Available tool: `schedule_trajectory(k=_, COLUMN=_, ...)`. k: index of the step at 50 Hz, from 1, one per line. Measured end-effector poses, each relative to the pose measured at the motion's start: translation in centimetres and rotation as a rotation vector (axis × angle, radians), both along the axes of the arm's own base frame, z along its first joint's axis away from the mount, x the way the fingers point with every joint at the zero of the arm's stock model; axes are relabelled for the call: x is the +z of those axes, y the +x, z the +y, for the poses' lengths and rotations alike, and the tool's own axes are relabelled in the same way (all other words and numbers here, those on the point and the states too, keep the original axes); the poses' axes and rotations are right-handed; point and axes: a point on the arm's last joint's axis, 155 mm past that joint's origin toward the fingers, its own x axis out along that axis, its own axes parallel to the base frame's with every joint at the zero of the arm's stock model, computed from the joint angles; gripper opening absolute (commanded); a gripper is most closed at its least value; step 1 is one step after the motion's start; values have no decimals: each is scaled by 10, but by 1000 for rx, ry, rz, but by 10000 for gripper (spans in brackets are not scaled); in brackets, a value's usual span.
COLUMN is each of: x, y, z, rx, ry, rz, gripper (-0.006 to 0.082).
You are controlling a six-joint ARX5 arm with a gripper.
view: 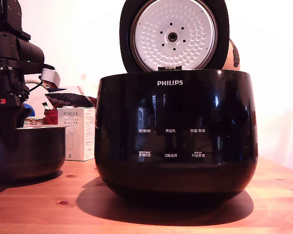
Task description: Pick up the metallic pot next to the rice cooker
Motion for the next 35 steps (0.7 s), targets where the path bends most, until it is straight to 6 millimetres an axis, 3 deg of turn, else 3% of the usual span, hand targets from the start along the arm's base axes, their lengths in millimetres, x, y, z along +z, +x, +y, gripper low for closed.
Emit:
schedule_trajectory(k=8, x=2, y=-3, z=0, rx=-1, ry=1, rz=10, gripper=-26)
schedule_trajectory(k=16, x=11, y=4, z=0, rx=0, ry=0, rz=-17, gripper=-24)
schedule_trajectory(k=35, x=21, y=-5, z=3, rx=11, ry=8, rz=-10, gripper=-24)
